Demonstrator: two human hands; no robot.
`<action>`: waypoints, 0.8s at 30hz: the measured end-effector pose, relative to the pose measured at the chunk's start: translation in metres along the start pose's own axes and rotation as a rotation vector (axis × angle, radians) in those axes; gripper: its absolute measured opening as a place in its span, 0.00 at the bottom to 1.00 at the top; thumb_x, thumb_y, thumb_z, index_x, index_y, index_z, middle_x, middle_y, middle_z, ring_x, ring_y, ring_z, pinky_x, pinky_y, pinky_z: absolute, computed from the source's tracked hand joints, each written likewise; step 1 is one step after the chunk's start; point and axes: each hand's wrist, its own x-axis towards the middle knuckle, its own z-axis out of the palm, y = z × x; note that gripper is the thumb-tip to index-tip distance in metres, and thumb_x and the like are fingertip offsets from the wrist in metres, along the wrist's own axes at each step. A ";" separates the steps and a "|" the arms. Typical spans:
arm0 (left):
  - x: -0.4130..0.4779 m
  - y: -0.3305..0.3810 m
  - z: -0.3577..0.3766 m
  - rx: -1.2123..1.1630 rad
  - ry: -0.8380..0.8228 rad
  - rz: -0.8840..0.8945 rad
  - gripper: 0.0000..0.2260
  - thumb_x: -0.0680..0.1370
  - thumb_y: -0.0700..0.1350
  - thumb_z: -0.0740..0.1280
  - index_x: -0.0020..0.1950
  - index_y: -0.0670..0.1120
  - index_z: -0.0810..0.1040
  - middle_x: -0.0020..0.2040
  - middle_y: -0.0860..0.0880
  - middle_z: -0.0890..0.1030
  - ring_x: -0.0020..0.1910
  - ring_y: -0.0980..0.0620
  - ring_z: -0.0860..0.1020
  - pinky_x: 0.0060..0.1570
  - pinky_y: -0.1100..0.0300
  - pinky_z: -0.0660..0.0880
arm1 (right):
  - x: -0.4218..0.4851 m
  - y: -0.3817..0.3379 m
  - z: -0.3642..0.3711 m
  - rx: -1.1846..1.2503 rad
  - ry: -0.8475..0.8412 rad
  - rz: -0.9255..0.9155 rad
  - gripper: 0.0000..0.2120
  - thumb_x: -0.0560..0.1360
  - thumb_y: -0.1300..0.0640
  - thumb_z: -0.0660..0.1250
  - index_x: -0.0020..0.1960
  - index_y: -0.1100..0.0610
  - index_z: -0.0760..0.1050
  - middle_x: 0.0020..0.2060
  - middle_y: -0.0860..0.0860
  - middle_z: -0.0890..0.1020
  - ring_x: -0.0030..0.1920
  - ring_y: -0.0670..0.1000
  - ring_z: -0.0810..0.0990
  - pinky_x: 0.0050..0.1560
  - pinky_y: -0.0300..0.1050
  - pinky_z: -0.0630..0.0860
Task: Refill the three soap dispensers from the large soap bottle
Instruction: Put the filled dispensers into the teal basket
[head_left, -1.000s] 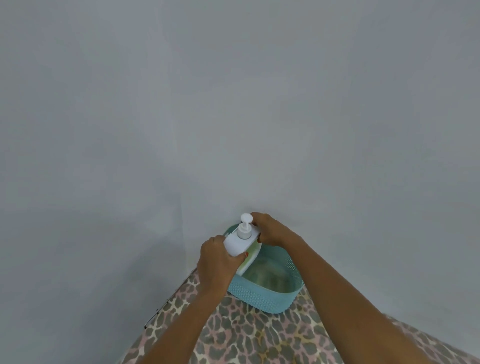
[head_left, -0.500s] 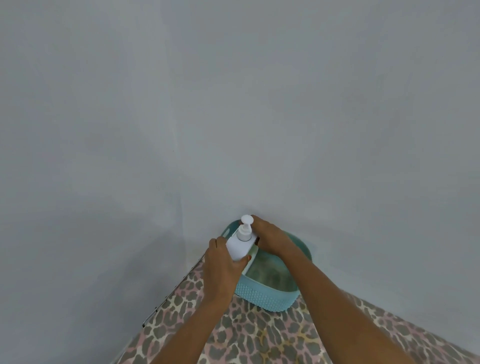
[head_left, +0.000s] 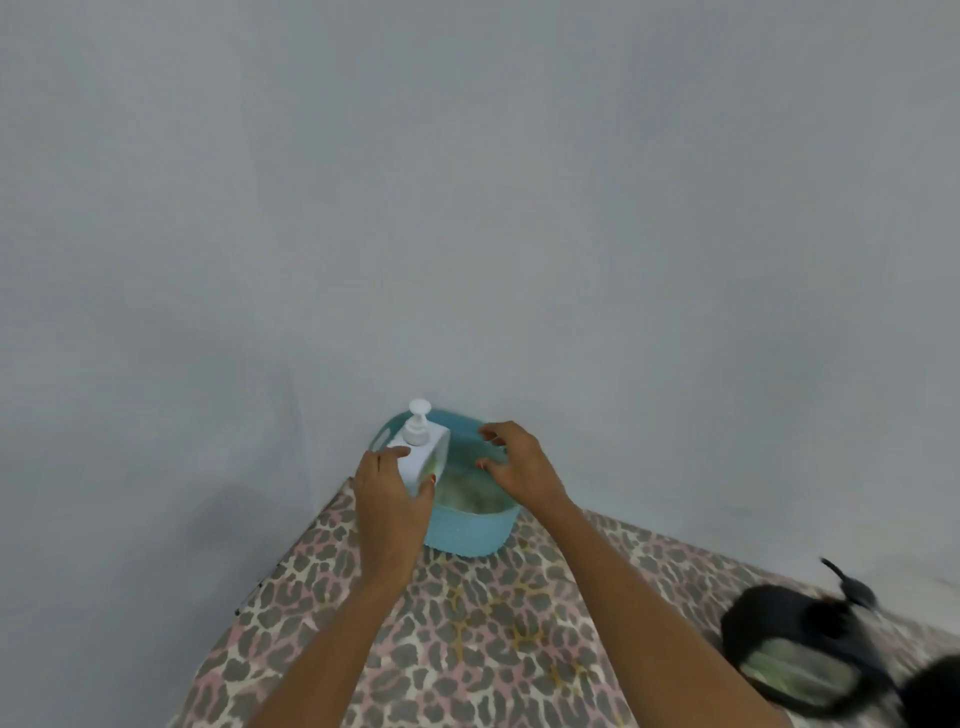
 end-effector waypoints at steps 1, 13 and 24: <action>-0.006 0.006 0.000 -0.028 -0.011 0.022 0.17 0.69 0.36 0.71 0.56 0.36 0.74 0.55 0.37 0.76 0.55 0.39 0.74 0.54 0.57 0.67 | -0.010 0.001 -0.005 0.009 0.014 0.001 0.20 0.72 0.64 0.68 0.63 0.61 0.71 0.59 0.56 0.76 0.59 0.53 0.74 0.59 0.41 0.69; -0.093 0.076 0.041 -0.174 -0.506 0.146 0.24 0.74 0.42 0.67 0.69 0.44 0.65 0.67 0.45 0.71 0.66 0.49 0.68 0.63 0.62 0.62 | -0.156 0.044 -0.087 0.054 0.262 0.116 0.18 0.73 0.59 0.69 0.62 0.60 0.72 0.57 0.56 0.78 0.58 0.53 0.76 0.56 0.37 0.69; -0.164 0.142 0.113 -0.103 -0.829 0.291 0.30 0.74 0.47 0.69 0.72 0.49 0.59 0.70 0.48 0.67 0.69 0.49 0.65 0.65 0.56 0.63 | -0.254 0.105 -0.159 0.053 0.436 0.284 0.13 0.73 0.61 0.69 0.57 0.60 0.76 0.52 0.54 0.80 0.52 0.49 0.78 0.57 0.42 0.75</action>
